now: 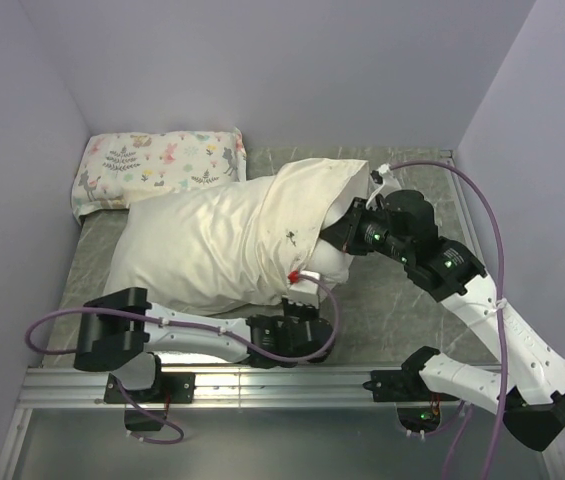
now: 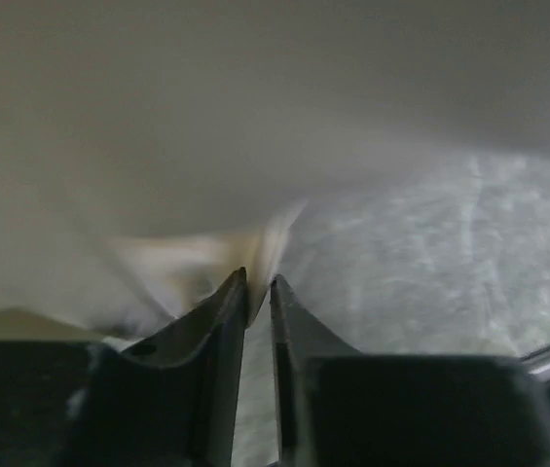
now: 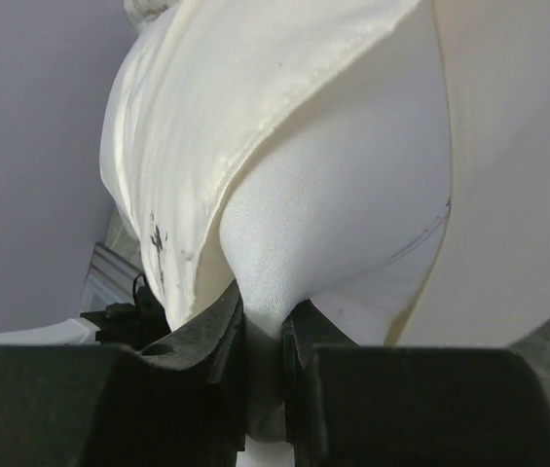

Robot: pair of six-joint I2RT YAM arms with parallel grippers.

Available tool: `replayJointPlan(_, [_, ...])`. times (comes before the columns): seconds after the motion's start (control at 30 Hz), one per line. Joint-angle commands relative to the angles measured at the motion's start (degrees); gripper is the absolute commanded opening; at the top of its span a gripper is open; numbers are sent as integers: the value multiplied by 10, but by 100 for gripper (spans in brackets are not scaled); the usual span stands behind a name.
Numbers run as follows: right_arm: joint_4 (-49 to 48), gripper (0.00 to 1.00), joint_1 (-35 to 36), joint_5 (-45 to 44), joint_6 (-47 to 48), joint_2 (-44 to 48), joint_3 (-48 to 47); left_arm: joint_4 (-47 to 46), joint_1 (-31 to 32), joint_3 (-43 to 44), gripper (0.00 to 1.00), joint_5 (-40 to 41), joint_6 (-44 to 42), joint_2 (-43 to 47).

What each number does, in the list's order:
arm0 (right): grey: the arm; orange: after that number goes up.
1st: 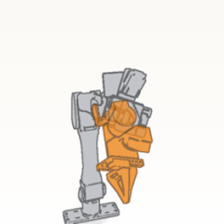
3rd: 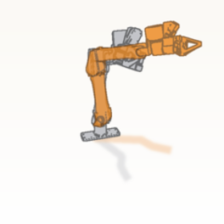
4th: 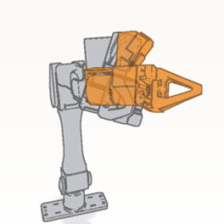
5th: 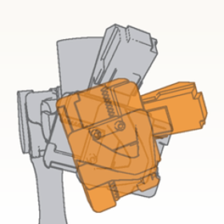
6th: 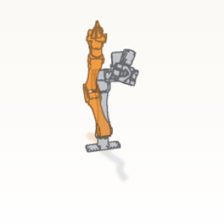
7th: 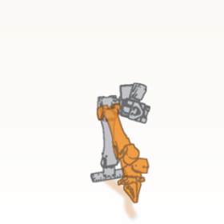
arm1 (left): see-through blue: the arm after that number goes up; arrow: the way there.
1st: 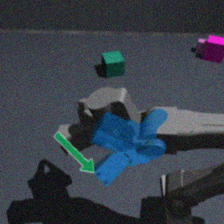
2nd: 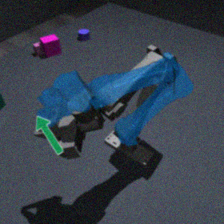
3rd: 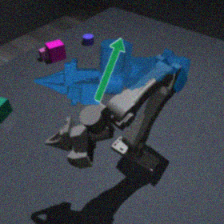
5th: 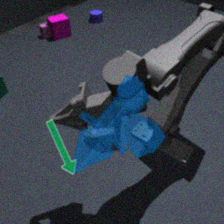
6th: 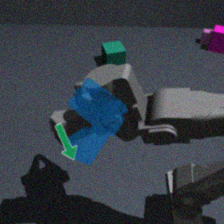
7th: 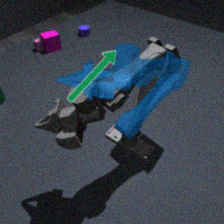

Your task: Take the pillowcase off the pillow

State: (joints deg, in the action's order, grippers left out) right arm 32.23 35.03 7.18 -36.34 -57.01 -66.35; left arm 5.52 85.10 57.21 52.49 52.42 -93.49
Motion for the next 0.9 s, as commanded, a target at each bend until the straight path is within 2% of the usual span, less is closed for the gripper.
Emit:
replayJointPlan(0.0, [-90,0,3,-16,4,49,4,27,-11,-51,23,1,88,77])
replayJointPlan(0.17, [-112,0,3,-11,-4,92,96,76,-3,-87,54,-25,122,146])
replayJointPlan(0.27, [-130,0,4,-6,-12,123,166,49,8,-89,67,-90,75,168])
replayJointPlan(0.4, [-163,0,4,-2,-37,160,265,51,41,-25,71,-173,-12,166])
replayJointPlan(0.53, [-181,0,5,-18,-56,188,330,101,62,83,72,-186,-58,160])
replayJointPlan(0.63, [-183,0,4,-29,-66,212,361,120,53,112,73,-172,-79,185])
replayJointPlan(0.73, [-180,0,5,-37,-72,233,384,133,-11,128,76,-179,-98,203])
replayJointPlan(0.83, [-181,0,4,-38,-78,246,403,113,-120,157,82,-243,-151,180])
replayJointPlan(0.87, [-182,0,4,-36,-80,248,412,116,-181,174,83,-265,-166,162])
